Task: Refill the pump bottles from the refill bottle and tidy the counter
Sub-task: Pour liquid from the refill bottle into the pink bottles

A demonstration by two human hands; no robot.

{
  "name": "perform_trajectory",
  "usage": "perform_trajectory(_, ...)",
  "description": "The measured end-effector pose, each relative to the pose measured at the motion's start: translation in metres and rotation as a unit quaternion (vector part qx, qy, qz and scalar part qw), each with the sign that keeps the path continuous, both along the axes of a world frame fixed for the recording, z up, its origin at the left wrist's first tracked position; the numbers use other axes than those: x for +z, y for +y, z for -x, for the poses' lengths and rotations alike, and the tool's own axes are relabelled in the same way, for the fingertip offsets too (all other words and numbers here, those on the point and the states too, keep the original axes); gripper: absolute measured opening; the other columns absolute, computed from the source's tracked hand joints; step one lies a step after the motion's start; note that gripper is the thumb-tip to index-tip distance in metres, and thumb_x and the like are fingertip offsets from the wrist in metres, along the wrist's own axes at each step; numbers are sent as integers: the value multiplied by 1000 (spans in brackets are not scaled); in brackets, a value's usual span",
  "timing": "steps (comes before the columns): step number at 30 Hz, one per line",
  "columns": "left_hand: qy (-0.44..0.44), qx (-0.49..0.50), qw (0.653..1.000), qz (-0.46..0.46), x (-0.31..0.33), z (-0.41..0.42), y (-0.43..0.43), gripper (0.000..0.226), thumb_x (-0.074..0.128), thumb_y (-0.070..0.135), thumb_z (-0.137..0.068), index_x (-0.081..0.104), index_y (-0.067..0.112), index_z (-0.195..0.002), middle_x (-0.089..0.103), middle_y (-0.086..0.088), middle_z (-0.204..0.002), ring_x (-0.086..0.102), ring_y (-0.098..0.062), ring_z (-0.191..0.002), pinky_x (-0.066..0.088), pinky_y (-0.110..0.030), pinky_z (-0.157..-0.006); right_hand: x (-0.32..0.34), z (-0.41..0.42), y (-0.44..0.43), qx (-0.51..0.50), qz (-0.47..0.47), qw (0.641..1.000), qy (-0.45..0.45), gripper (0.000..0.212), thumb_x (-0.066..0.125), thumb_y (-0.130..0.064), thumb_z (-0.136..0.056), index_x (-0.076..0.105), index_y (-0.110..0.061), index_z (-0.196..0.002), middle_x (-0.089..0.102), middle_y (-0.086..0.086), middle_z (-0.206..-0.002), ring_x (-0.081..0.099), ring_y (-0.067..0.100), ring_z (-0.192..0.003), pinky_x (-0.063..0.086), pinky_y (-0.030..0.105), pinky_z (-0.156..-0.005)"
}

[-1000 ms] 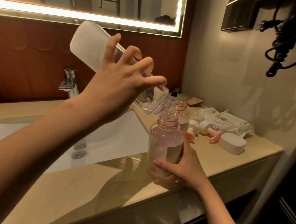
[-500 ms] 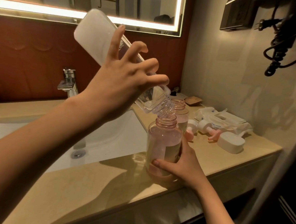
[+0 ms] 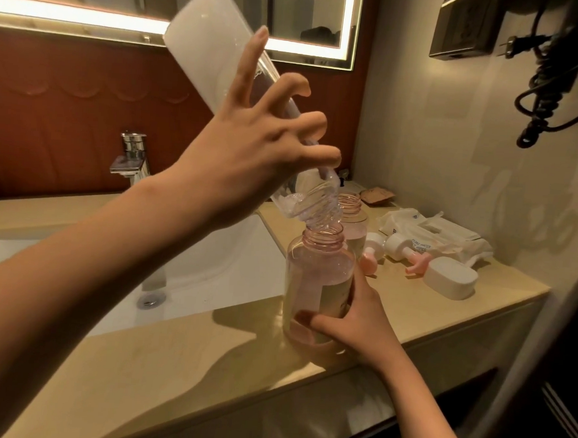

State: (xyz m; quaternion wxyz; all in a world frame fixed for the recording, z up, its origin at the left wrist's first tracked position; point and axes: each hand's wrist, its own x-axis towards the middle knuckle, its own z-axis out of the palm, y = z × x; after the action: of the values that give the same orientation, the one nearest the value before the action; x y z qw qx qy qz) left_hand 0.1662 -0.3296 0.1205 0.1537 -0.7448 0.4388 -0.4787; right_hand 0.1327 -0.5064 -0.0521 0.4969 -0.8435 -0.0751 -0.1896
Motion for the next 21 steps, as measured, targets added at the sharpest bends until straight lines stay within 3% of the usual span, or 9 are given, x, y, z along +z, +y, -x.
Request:
perform_trajectory(6,-10,-9,1000,-16,3,0,-3,43,46,15,-76,61,26,-116,61,-12,-112,39,-47,-126,-1,-68,-105,1,0,0,4,-6,1000,8,91,74,-63,-42,33,-47,-122,50,-24,-122,47,-4,-114,43,20,-95)
perform_trajectory(14,-12,-29,999,-15,2,-3,-4,42,46,14,-78,61,25,-116,61,-13,-112,39,-45,-127,-1,-68,-105,1,-1,0,5,-5,1000,13,94,73,-64,-41,32,-45,-124,48,-28,-119,46,-7,-113,42,10,-89)
perform_trajectory(18,2,-3,1000,11,-3,-3,2,46,38,14,-78,59,24,-117,60,-12,-113,37,-44,-129,-5,-68,-105,0,0,-1,-4,1,1000,1,98,74,-62,-44,36,-37,-130,52,-20,-124,49,0,-115,44,25,-97)
perform_trajectory(21,22,31,998,41,-10,-4,10,52,39,10,-73,57,24,-120,61,-11,-113,39,-45,-127,-4,-69,-106,0,1,-1,-9,6,1000,-8,101,75,-65,-44,36,-36,-133,51,-20,-127,48,-1,-118,43,27,-100)
